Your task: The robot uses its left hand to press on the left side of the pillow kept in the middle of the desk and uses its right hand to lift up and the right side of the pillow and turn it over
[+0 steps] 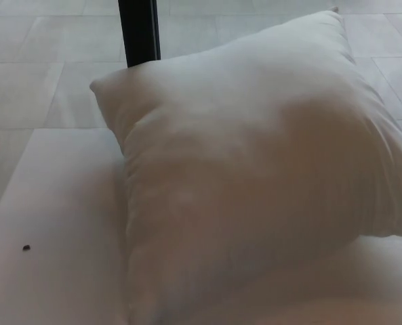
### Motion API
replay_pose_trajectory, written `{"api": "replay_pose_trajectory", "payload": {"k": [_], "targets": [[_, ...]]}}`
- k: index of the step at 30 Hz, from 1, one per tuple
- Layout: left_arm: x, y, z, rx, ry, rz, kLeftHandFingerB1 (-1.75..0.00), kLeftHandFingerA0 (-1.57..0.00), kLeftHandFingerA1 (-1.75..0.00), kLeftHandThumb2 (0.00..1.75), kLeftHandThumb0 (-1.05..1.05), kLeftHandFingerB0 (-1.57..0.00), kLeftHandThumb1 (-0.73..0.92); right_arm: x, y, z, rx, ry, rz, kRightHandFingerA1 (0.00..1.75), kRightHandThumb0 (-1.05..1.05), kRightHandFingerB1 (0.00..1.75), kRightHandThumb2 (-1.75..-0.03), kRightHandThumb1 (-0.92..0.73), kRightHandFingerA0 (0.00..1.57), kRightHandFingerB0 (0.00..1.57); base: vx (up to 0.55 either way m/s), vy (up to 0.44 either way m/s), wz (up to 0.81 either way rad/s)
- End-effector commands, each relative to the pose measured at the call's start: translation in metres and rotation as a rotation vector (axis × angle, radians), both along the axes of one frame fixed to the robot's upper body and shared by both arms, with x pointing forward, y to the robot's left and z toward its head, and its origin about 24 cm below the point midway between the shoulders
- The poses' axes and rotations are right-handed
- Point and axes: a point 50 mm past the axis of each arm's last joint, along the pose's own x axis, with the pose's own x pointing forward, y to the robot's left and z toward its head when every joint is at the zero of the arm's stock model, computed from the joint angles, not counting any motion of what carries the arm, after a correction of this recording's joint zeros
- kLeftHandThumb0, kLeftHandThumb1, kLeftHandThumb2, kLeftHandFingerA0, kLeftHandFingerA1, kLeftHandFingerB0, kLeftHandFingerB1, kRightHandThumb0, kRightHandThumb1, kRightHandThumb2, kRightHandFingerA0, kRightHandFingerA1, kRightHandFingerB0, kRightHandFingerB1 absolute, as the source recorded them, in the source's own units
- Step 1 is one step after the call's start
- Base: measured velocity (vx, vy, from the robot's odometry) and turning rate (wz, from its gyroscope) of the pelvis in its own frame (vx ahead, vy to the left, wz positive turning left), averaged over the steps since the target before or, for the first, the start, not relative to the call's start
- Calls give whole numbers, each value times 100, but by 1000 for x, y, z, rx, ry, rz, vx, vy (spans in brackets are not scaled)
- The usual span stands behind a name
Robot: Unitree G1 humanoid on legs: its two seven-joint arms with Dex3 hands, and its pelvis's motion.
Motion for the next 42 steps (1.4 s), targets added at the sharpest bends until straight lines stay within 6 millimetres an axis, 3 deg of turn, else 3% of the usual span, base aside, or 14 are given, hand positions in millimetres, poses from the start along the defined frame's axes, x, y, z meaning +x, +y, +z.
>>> {"api": "replay_pose_trajectory", "payload": {"k": [1,3,4,8,9,17,20,21,25,26,30,34,41,42], "targets": [[48,5,34,-184,-687,253,-51,-56,-56,81,-71,-48,42,9,-34,42,134,-530,-363,59,-98,29,-107,-63,13,2,0,0,0],[77,5,41,-188,-759,293,-40,-62,-45,58,-73,-54,56,23,-39,51,123,-616,-387,57,-105,30,-66,-87,17,0,0,0,0],[91,5,49,-191,-785,290,-38,-59,-43,58,-76,-51,57,34,-43,58,115,-639,-376,95,-101,25,-108,-66,47,3,0,0,0],[148,2,94,-173,-935,225,-37,-54,-44,59,-75,-43,58,91,-54,108,115,-867,-239,62,-105,51,-114,-70,23,6,0,0,0],[159,1,105,-167,-967,200,-36,-52,-43,58,-74,-44,59,99,-55,118,116,-919,-205,55,-102,54,-66,-84,10,6,0,0,0],[237,-36,180,-234,-1177,9,-47,-39,-59,91,-60,-19,48,188,-20,207,-36,-1139,195,71,-104,56,-65,-85,44,23,0,0,0],[257,-65,193,-252,-1198,-52,-32,-29,-40,61,-62,-23,72,221,10,215,4,-1146,304,73,-104,65,-109,-62,52,34,0,0,0],[263,-76,197,-292,-1217,-57,-33,-33,-43,60,-63,-26,70,232,21,218,-7,-1136,361,59,-104,52,-66,-87,45,26,0,0,0],[284,-122,197,-331,-1161,-225,-35,-33,-48,61,-71,-26,70,265,63,222,72,-1107,467,39,-99,28,-67,-87,28,18,0,0,0],[286,-131,196,-342,-1152,-253,-38,-36,-53,61,-68,-26,72,270,71,221,86,-1094,487,49,-97,36,-110,-67,19,7,0,0,0],[296,-177,174,-331,-1031,-385,-47,-36,-62,99,-62,-14,54,297,117,207,180,-1031,603,36,-95,28,-67,-87,27,17,0,0,0],[291,-202,147,-382,-929,-473,-34,-41,-45,63,-70,-28,75,305,145,191,189,-946,689,34,-95,28,-68,-88,27,19,0,0,0],[280,-232,116,-394,-788,-518,-45,-29,-56,94,-73,-16,61,317,170,166,225,-877,701,49,-93,40,-109,-67,19,9,0,0,0],[278,-235,112,-401,-776,-524,-45,-27,-57,95,-75,-14,61,318,173,162,239,-867,696,39,-99,29,-67,-85,26,20,0,0,0]]}}
